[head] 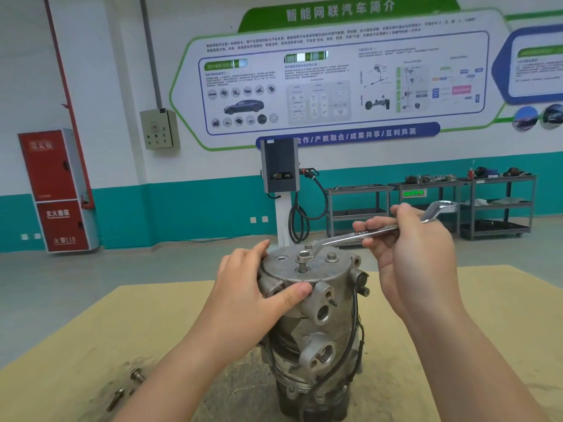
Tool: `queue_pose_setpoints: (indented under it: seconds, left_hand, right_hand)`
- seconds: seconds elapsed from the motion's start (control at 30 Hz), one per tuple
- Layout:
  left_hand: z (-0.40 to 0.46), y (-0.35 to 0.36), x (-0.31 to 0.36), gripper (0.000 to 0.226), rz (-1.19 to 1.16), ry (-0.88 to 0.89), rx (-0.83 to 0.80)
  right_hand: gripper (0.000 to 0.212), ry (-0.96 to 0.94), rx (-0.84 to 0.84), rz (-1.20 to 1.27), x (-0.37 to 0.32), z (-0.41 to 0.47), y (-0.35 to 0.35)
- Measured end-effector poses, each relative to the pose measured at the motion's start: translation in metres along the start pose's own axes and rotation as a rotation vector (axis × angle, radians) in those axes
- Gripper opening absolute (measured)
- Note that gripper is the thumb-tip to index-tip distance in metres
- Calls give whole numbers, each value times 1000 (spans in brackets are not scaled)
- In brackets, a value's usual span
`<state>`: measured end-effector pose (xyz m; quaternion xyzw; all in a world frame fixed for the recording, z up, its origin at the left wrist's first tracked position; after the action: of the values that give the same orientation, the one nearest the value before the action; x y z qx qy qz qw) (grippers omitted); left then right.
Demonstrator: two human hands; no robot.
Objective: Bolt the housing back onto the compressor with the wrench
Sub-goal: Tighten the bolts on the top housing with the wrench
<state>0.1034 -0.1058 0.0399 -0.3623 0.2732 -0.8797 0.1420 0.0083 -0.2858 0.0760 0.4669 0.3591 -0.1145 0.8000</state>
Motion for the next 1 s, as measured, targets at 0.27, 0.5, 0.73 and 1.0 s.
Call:
queue_pose_setpoints:
  seconds: [0.27, 0.5, 0.73, 1.0]
  left_hand:
    - [-41, 27, 51, 111, 311, -57, 386]
    - [-80, 45, 43, 102, -86, 8, 702]
    - [-79, 56, 3, 143, -294, -362, 361]
    - [-80, 61, -9, 98, -191, -271, 269]
  right_hand:
    - [16, 7, 87, -6, -4, 6, -11]
    - [17, -165, 59, -144, -10, 6, -12]
    - [6, -659, -117, -37, -7, -43, -12]
    - [30, -1324, -828, -816, -13, -102, 30]
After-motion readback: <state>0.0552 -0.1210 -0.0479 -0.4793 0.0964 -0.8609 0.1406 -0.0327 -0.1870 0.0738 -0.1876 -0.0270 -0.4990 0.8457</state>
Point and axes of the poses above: each hand's wrist, its own z-axis towards the middle knuckle, its own y-axis out of the palm, x = y × z, the point moved 3 cm from there along z, towards the middle knuckle, and after that the axes turned 6 degrees about x, right-handed, at the moved point
